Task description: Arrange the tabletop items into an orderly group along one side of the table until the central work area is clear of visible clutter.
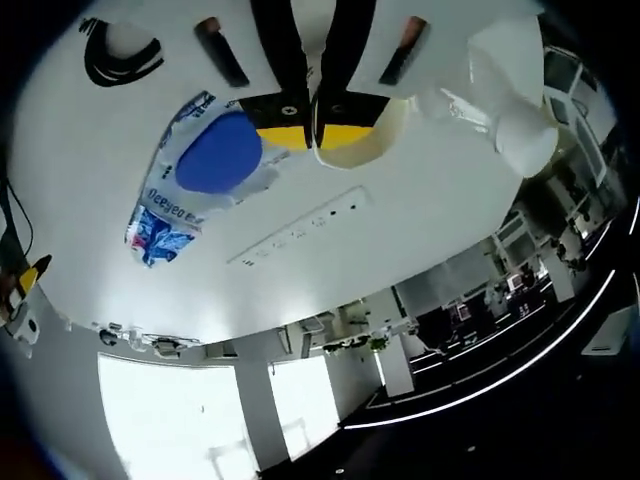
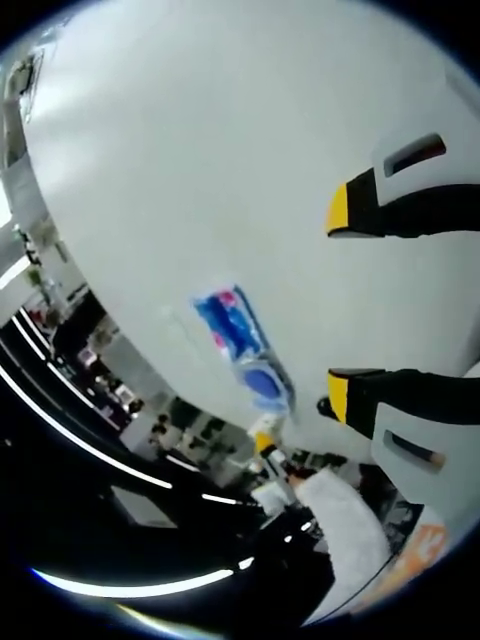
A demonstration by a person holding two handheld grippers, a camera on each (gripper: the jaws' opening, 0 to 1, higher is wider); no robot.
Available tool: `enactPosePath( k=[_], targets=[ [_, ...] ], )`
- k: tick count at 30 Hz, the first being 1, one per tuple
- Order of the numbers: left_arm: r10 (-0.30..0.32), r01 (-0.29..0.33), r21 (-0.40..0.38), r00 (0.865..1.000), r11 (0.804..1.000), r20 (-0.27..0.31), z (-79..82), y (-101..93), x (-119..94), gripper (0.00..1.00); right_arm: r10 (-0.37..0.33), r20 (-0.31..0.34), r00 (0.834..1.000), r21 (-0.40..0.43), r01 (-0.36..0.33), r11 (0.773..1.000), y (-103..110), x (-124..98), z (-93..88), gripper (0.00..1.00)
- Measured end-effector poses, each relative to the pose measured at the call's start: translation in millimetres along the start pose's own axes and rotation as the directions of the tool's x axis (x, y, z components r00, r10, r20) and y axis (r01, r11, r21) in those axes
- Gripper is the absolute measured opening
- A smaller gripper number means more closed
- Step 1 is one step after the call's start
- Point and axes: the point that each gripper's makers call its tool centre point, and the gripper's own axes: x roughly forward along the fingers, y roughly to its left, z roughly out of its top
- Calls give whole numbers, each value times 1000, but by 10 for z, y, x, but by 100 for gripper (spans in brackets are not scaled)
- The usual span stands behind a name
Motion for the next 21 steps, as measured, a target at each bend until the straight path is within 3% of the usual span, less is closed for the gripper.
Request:
enactPosePath(
  k=[12, 21],
  targets=[
    [-4, 3, -36, 1000, 999, -28, -183, -67, 8, 0, 1, -14, 1000, -3, -2, 1000, 11, 16, -17, 51],
    [-8, 7, -72, 1000, 997, -26, -207, -95, 16, 0, 3, -17, 1000, -5, -3, 1000, 24, 12, -30, 51]
  ],
)
